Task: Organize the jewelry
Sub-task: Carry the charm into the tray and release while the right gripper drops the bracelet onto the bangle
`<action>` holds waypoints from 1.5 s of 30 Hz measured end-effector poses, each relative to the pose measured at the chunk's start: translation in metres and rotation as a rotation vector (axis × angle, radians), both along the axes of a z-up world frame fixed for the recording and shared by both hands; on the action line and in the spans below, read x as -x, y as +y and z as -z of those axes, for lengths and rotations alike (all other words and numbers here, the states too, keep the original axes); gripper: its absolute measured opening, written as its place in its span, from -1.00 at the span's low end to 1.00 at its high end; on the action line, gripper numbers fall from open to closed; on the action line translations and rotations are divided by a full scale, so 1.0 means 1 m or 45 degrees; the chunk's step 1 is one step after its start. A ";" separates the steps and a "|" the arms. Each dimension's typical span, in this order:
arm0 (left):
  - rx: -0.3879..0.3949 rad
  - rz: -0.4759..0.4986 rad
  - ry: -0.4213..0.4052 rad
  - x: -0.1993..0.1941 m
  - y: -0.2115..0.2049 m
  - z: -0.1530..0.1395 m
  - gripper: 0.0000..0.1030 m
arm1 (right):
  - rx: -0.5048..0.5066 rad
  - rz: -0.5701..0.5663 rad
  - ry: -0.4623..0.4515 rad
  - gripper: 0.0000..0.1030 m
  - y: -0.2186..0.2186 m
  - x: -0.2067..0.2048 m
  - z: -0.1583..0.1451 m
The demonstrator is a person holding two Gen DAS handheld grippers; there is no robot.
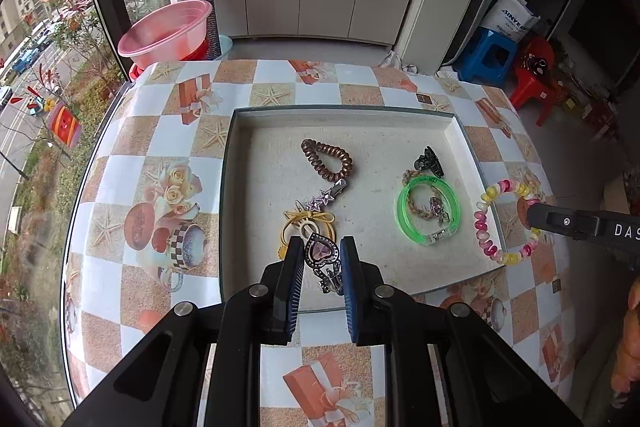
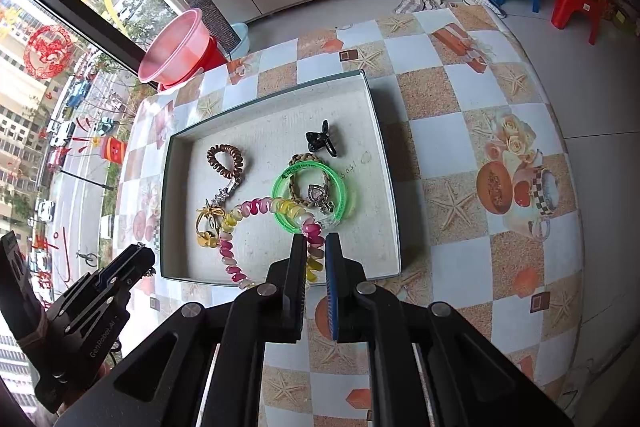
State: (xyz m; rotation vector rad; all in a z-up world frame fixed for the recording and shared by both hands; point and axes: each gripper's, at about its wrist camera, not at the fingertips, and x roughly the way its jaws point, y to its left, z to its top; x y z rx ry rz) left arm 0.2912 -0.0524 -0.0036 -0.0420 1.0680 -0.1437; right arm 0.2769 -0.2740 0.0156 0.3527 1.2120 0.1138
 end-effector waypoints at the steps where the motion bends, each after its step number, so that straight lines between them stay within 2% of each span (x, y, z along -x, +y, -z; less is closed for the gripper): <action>1: -0.003 -0.008 0.005 -0.005 -0.001 0.004 -0.39 | -0.003 0.005 0.004 -0.81 0.000 -0.005 0.003; 9: -0.068 -0.059 0.055 -0.036 -0.007 0.035 -0.39 | 0.011 0.010 0.038 -0.81 0.003 -0.033 0.031; 22: -0.180 -0.060 0.113 -0.050 -0.013 0.075 -0.39 | 0.033 -0.010 0.074 -0.81 0.003 -0.045 0.063; 27: -0.186 -0.036 0.117 -0.051 -0.019 0.081 -0.38 | 0.034 -0.015 0.096 -0.81 0.002 -0.045 0.073; 35: -0.270 0.004 0.102 -0.051 -0.032 0.085 -0.38 | 0.025 -0.014 0.118 -0.80 0.000 -0.043 0.085; 40: -0.290 -0.008 0.092 -0.050 -0.033 0.082 -0.38 | 0.002 -0.018 0.110 -0.79 -0.002 -0.042 0.082; 42: -0.276 -0.014 0.100 -0.051 -0.032 0.081 -0.38 | -0.005 -0.027 0.107 -0.70 -0.002 -0.044 0.081; 44: -0.275 -0.016 0.100 -0.051 -0.032 0.080 -0.38 | -0.010 -0.023 0.099 -0.39 -0.003 -0.043 0.079; 45: -0.277 -0.011 0.098 -0.051 -0.033 0.080 -0.38 | -0.019 -0.019 0.093 -0.33 -0.004 -0.043 0.077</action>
